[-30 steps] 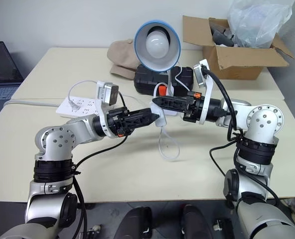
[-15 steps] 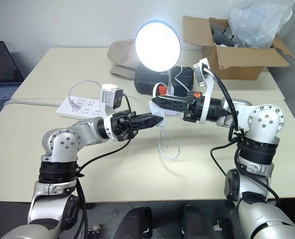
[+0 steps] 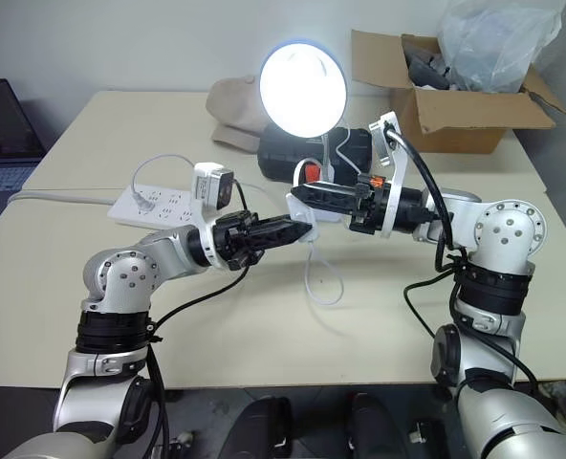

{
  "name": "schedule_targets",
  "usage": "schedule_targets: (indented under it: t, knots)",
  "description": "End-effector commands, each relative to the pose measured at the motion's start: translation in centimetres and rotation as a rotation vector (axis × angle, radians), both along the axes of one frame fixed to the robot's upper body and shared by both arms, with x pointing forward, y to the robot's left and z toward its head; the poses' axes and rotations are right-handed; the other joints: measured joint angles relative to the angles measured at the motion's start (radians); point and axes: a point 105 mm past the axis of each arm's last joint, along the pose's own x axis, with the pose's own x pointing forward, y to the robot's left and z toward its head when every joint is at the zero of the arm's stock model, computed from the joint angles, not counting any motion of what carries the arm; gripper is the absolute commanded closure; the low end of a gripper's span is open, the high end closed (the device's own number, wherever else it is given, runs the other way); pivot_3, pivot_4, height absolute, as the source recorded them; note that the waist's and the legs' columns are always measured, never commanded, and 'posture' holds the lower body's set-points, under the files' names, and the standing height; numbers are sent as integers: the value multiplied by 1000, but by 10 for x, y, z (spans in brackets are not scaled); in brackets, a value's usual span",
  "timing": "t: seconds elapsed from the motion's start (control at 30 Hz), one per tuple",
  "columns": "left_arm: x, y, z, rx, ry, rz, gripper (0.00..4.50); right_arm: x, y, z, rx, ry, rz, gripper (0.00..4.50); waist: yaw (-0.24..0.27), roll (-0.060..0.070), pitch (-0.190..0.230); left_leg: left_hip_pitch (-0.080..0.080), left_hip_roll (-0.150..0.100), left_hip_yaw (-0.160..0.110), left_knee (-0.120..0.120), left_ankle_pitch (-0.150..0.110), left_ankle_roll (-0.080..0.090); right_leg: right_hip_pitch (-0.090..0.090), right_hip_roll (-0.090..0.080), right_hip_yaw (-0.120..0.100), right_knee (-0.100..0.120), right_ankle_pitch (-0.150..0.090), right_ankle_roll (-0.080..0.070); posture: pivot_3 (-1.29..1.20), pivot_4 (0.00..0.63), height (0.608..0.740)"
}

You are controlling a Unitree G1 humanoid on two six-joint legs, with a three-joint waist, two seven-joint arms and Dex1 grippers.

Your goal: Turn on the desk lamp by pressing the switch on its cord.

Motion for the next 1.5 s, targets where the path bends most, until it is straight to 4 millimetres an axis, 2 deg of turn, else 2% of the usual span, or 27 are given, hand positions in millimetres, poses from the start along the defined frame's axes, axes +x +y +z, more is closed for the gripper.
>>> schedule_targets:
  t: [0.03,0.27,0.4,0.5,0.67,0.93,1.0,1.03,1.4,1.5]
  knots:
    - [-6,5,4,27,-33,-3,2473,-1,-2,10,29,-33,-6,4196,0,0,0,0,0,0,0,0,0,0,0,0,0,0,0,0,150,740]
    - [-26,23,-7,173,-86,-26,1232,14,-16,-8,9,34,-132,4196,-5,0,0,0,0,0,0,0,0,0,0,0,-1,0,0,0,150,740]
    - [-39,27,-17,286,-158,-49,500,23,-26,-29,-32,91,-216,4196,-5,0,0,0,0,0,0,0,0,0,0,0,-1,0,0,0,150,740]
    - [-45,29,-25,348,-202,-53,41,31,-30,-54,-88,133,-283,4196,-5,0,0,0,0,0,0,0,0,0,0,0,-2,0,0,0,150,740]
    - [-43,31,-39,409,-217,-21,0,54,-44,-97,-188,200,-432,4196,-5,0,0,0,0,0,0,0,0,0,0,1,-2,-1,2,0,150,740]
    - [-45,31,-53,470,-261,-32,0,73,-51,-123,-264,249,-546,4196,-5,0,0,0,0,1,-1,0,0,0,0,1,-2,-1,1,0,150,740]
    - [-47,31,-54,474,-261,-43,0,73,-53,-124,-272,244,-550,4196,-5,0,0,0,0,1,-1,0,0,0,0,1,-2,-1,1,0,150,740]
    - [-47,32,-54,474,-261,-44,0,72,-53,-123,-272,238,-549,3846,-5,0,0,0,0,1,-1,0,0,0,0,1,-2,-1,1,0,150,740]
    - [-28,40,-49,498,-320,43,0,66,-74,-106,-248,168,-592,3846,-4,0,0,0,0,1,-1,0,0,0,0,1,-2,-1,1,0,150,740]
    - [-22,42,-46,495,-332,73,0,63,-75,-103,-229,159,-582,3846,-5,0,0,0,0,1,-1,0,0,0,0,1,-2,-1,2,0,150,740]
